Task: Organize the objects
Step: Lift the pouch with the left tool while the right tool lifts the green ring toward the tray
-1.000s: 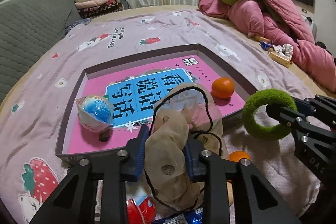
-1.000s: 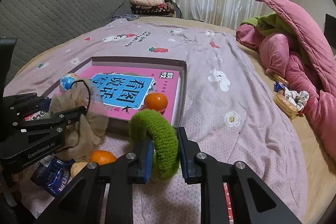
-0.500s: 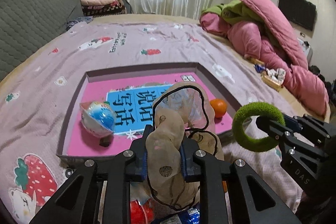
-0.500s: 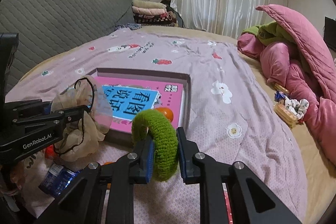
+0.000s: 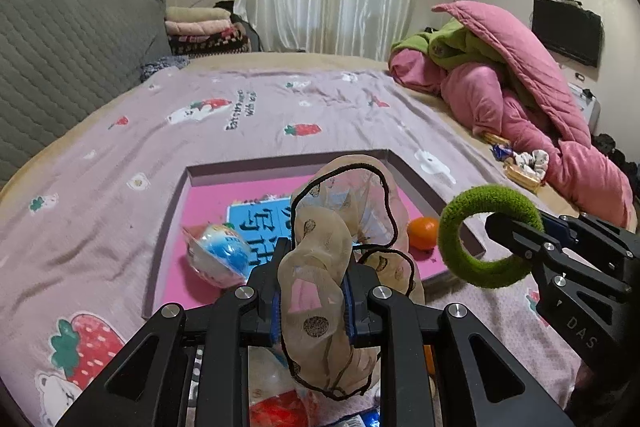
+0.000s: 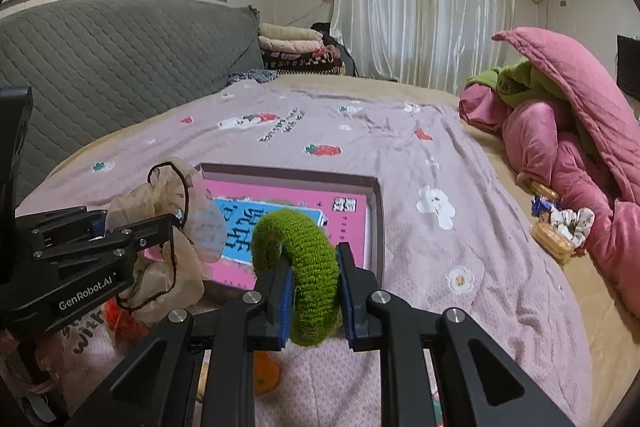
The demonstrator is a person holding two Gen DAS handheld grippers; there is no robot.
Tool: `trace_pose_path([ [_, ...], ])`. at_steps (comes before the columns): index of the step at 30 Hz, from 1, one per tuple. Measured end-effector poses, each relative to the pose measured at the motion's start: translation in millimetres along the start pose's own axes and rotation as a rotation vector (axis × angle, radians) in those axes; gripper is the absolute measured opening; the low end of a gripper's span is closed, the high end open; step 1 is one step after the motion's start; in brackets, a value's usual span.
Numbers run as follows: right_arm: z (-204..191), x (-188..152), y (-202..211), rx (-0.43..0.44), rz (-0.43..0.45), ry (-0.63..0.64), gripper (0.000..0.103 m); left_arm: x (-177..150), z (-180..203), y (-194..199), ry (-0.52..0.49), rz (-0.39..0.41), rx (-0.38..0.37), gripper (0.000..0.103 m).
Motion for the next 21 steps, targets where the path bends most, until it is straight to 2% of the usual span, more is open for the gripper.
trace_pose_path([
  [9, -7.3, 14.4, 2.6, 0.007, 0.052, -0.013, 0.020, 11.8, -12.7, 9.7, 0.028, 0.056, 0.004, 0.023],
  [14, -9.4, 23.9, 4.0, 0.000, 0.085, -0.012, 0.020, 21.0, -16.9, 14.9, 0.009, 0.100, 0.027, 0.023],
  [21, -11.4, 33.2, 4.1, -0.002, 0.125, -0.014, 0.020, 35.9, -34.3, 22.8, 0.031, 0.157, 0.054, 0.023],
])
Point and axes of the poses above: each gripper's, at about its wrist camera, not at the fingertips, and y roughly against the way its jaws point, z to its right, x to its top, the point moved 6 cm from there along -y, roughly the way its jaws point, and after that the axes turned 10 degrees about z, right-handed, at the moved point
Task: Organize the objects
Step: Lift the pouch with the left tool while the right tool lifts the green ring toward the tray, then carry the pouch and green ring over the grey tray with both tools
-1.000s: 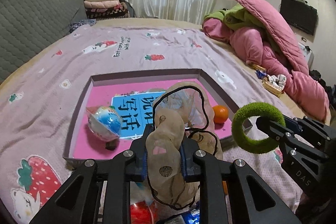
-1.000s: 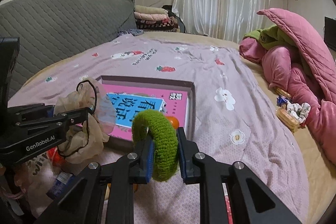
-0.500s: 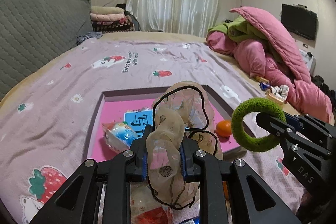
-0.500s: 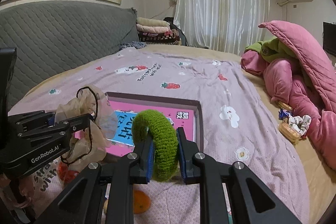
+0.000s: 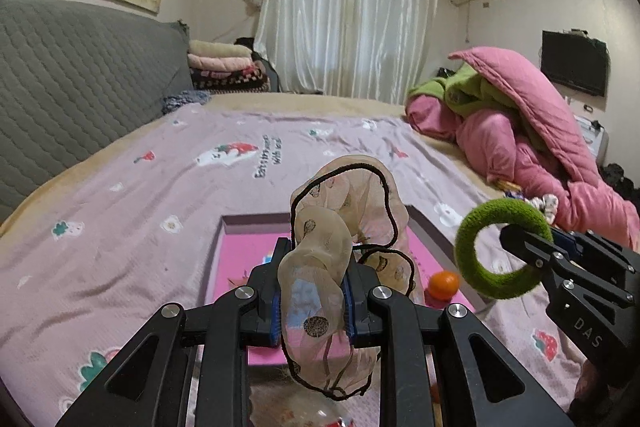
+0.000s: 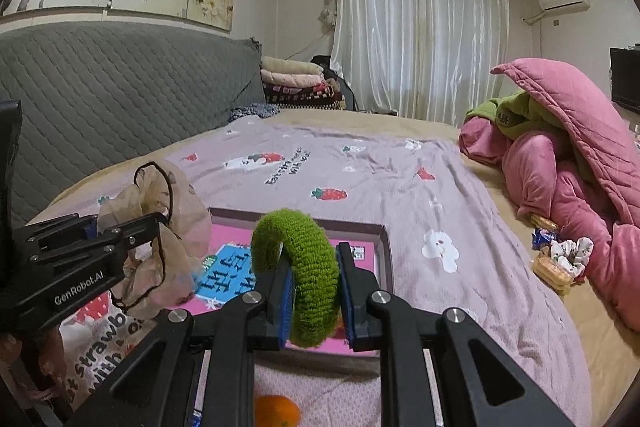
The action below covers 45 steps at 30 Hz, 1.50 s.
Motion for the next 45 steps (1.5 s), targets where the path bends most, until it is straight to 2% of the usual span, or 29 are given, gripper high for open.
trace_pose_path([
  [17, -9.0, 10.2, -11.3, 0.026, 0.037, -0.030, 0.020, 10.3, -48.8, -7.4, 0.106, 0.014, 0.075, 0.023],
  [26, -8.1, 4.0, -19.7, 0.029, 0.013, -0.021, 0.020, 5.0, -65.1, -12.6, 0.112, -0.002, 0.109, 0.023],
  [38, -3.4, -10.4, -32.6, 0.024, -0.041, -0.021, 0.020, -17.2, -81.4, -31.6, 0.057, -0.078, 0.153, 0.023],
  [45, -7.6, -19.0, -39.7, 0.033, -0.072, -0.024, 0.020, -31.2, -85.1, -43.5, 0.053, -0.129, 0.151, 0.023],
])
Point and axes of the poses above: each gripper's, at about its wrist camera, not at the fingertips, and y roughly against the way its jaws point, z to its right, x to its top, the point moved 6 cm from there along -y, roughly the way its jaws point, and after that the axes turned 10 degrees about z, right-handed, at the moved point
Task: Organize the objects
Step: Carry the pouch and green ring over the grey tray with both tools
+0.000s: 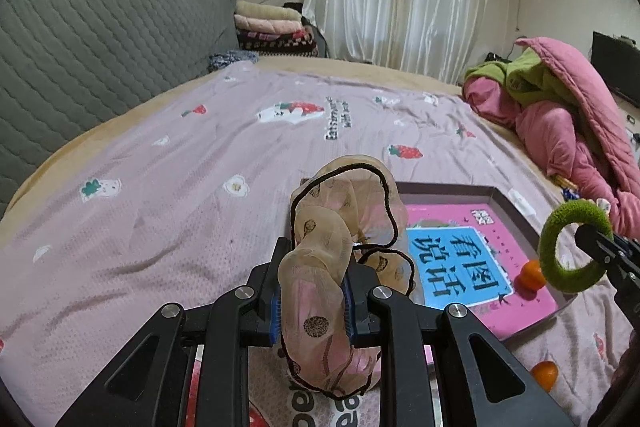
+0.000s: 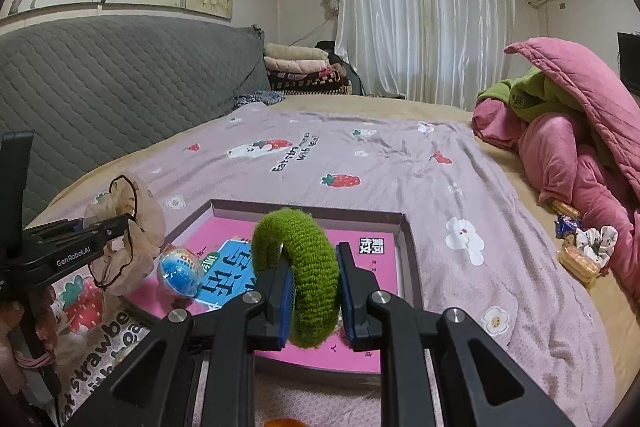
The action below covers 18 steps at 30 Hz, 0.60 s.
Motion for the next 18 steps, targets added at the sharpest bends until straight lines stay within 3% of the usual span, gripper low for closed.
trace_pose_path([
  [18, -3.5, -15.9, -7.5, 0.007, -0.060, 0.015, 0.020, -16.0, 16.8, -16.9, -0.016, -0.055, -0.022, 0.023],
])
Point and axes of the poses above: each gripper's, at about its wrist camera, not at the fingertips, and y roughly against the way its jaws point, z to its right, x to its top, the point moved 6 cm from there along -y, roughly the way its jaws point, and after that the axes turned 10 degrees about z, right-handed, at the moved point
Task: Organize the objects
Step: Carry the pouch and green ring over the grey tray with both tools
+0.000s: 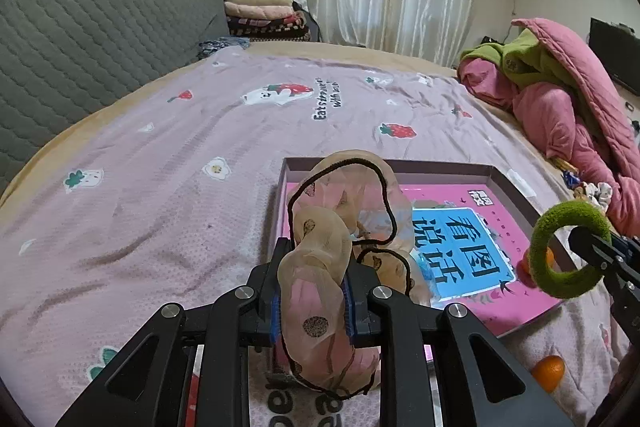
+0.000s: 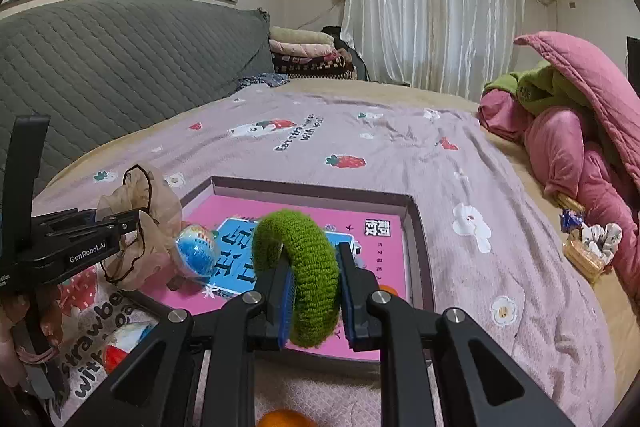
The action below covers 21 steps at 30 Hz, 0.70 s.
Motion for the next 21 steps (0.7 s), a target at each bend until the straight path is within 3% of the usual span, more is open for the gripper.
trace_pose_path([
  [21, 22.3, -16.8, -13.6, -0.047, -0.068, -0.009, 0.020, -10.0, 25.9, -22.2, -0.011, -0.047, -0.015, 0.023],
])
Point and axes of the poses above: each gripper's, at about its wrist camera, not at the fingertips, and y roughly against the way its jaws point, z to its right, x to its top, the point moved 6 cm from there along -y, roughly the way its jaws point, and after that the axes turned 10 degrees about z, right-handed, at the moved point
